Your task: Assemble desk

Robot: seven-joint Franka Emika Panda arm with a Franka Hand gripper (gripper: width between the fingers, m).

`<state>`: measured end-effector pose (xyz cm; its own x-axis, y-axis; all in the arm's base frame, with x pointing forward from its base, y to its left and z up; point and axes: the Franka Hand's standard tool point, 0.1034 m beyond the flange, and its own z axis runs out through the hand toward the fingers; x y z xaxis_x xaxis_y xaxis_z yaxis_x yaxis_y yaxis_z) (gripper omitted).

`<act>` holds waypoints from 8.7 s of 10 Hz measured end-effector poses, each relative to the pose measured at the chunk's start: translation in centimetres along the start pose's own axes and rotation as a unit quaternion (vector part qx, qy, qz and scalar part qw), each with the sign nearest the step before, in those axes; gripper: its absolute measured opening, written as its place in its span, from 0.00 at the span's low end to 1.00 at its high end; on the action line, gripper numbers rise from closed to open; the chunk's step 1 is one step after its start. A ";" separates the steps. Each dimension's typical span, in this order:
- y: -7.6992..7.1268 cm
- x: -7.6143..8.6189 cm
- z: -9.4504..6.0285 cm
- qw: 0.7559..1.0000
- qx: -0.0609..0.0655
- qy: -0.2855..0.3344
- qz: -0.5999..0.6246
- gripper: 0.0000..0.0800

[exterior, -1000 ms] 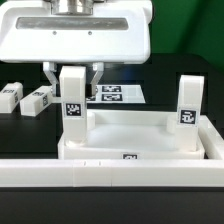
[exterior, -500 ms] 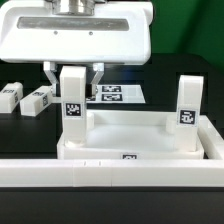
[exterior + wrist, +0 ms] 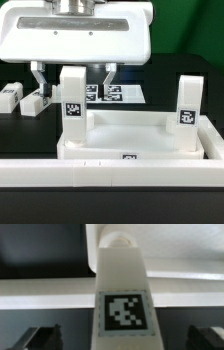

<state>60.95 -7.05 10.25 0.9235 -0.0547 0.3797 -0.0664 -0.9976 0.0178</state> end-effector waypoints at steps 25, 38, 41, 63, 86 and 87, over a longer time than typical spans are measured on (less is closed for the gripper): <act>0.2 1.5 -0.5 0.971 0.034 -0.230 -0.049 0.66; -0.8 1.6 -0.3 0.922 -0.046 -0.217 0.318 0.36; -0.7 1.6 -0.3 0.879 -0.073 -0.208 0.422 0.36; -1.2 1.8 0.0 0.977 0.039 -0.202 -0.052 0.81; -0.6 1.8 0.2 0.815 -0.073 -0.192 0.542 0.36; -0.6 1.8 0.2 0.812 -0.074 -0.191 0.547 0.36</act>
Offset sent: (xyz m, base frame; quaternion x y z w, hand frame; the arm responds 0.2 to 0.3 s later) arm -0.0061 -0.0068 0.0344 0.0143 -0.0326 -0.0071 0.9993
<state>62.71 -6.53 10.71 0.3301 -0.9412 -0.0716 -0.9439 -0.3299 -0.0148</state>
